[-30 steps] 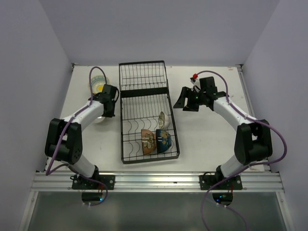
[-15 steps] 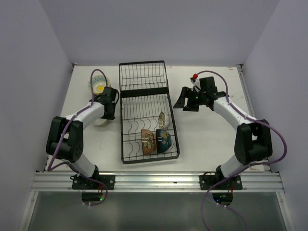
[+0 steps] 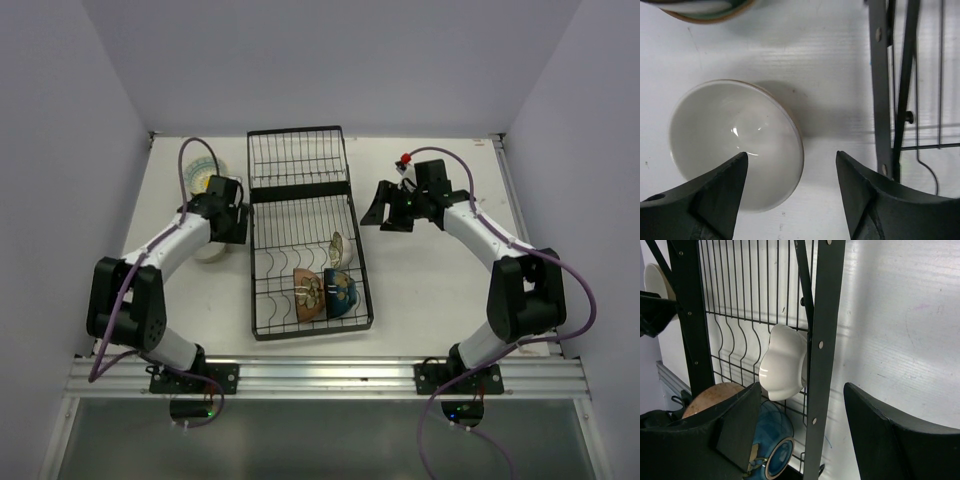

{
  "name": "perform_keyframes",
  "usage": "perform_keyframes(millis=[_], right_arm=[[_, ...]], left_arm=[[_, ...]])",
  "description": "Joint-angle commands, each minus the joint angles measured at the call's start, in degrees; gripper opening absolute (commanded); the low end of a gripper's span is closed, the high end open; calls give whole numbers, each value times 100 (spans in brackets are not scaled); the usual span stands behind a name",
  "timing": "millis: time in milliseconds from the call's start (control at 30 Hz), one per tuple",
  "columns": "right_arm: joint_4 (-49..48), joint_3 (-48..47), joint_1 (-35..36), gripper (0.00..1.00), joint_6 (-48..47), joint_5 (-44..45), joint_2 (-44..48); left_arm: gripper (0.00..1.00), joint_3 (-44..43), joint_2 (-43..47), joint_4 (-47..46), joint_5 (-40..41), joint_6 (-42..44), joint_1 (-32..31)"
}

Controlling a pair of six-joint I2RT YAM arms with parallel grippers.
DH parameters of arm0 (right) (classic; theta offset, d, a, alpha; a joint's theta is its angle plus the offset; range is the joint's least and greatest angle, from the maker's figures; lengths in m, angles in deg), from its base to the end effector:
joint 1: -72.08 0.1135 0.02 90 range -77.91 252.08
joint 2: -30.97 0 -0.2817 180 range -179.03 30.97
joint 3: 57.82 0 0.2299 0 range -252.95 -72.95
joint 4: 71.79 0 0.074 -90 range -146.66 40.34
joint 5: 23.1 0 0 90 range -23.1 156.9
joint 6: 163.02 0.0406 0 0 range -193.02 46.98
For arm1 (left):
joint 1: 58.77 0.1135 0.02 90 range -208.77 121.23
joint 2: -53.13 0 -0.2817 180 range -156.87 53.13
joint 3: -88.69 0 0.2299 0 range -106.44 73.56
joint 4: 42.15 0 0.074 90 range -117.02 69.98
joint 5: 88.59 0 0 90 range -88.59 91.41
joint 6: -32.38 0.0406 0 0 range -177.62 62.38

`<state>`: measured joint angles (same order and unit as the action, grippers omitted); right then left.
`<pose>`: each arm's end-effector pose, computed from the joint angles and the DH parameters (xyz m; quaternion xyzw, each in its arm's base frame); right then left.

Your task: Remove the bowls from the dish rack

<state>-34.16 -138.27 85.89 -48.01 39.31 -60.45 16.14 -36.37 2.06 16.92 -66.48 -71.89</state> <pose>0.3115 0.0959 0.2689 0.0048 0.9124 0.3245 0.2496 0.2869 -0.0557 0.2291 0.0021 0.9602 0.0812 0.2671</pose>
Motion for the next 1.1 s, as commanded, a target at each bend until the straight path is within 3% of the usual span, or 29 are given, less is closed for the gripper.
perform_keyframes(millis=[0, 100, 233, 433, 567, 767, 967, 1067], right_arm=[[-9, -16, -18, 71, -58, 87, 247], [-9, -25, -27, 71, -58, 114, 238], [9, -25, -27, 71, -58, 158, 247], [61, -42, -27, 71, -93, 202, 212], [79, -42, -27, 71, -120, 228, 203], [79, -51, -27, 71, -93, 184, 151], [105, -34, -27, 71, -85, 184, 141], [132, -42, -27, 71, -102, 228, 150]], left_arm=[[76, -470, 704, 62, -223, -221, 47], [80, -769, 1082, 238, -407, -335, 47], [81, -893, 1609, 230, -1423, -546, 47], [81, 2, 2313, -525, -3804, -1389, 47], [78, 933, 2796, -1465, -4819, -2336, 29], [77, 1963, 3526, -2433, -4856, -2953, -480], [77, 2595, 3535, -3241, -4855, -3428, -1051], [77, 2658, 3430, -3198, -4706, -3447, -1227]])
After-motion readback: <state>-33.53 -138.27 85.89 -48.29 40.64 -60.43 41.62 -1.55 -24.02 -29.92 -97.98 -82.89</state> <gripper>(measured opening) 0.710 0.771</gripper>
